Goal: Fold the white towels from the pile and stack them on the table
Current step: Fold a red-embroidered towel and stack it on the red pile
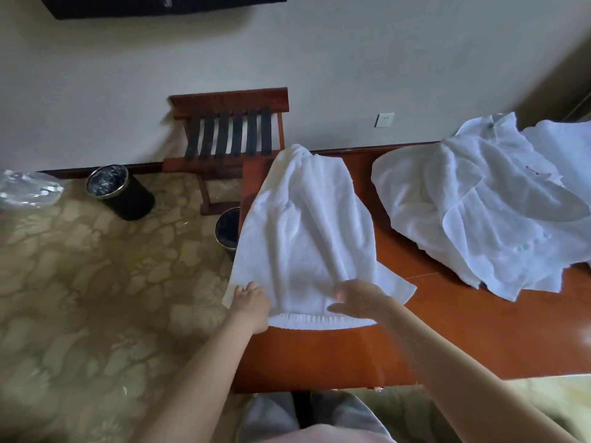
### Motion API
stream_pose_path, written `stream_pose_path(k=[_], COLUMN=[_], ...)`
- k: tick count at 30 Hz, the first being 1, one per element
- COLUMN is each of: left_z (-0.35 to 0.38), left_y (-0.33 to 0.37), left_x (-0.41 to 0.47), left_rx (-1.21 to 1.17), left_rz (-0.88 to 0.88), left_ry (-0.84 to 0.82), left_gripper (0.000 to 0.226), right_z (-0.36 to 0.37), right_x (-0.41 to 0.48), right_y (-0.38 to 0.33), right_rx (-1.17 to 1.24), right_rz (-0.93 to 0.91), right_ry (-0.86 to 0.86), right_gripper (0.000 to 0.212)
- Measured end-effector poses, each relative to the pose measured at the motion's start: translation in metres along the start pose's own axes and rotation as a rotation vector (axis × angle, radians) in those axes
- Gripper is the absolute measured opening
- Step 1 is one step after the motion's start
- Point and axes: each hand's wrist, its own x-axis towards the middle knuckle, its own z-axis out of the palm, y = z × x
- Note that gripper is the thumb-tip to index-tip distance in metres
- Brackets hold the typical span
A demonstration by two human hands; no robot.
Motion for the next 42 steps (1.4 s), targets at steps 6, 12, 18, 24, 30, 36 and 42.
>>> stream_pose_path(k=[6, 12, 18, 24, 30, 36, 42], left_z=[0.021, 0.013, 0.019, 0.039, 0.047, 0.062, 0.078], left_y=[0.016, 0.031, 0.054, 0.053, 0.057, 0.066, 0.079], left_x=[-0.022, -0.011, 0.008, 0.002, -0.015, -0.033, -0.048], left_rx=[-0.061, -0.23, -0.449, -0.45, -0.42, -0.393, -0.432], left_rz=[0.016, -0.042, -0.146, -0.18, -0.179, -0.191, -0.254], left_ry=[-0.387, 0.128, 0.017, -0.103, -0.083, -0.069, -0.074], left_gripper=[0.018, 0.028, 0.088, 0.123, 0.124, 0.124, 0.125], right_z=[0.036, 0.041, 0.03, 0.057, 0.098, 0.111, 0.12], right_x=[0.005, -0.003, -0.012, -0.027, -0.074, -0.087, -0.06], right_y=[0.001, 0.018, 0.062, 0.061, 0.07, 0.044, -0.001], right_rx=[0.045, 0.08, 0.095, 0.278, 0.295, -0.049, -0.017], right_rz=[-0.041, 0.037, 0.459, 0.408, 0.539, 0.563, 0.124], right_ry=[0.241, 0.528, 0.482, 0.452, 0.666, 0.608, 0.431], right_gripper=[0.033, 0.033, 0.044, 0.031, 0.025, 0.048, 0.047])
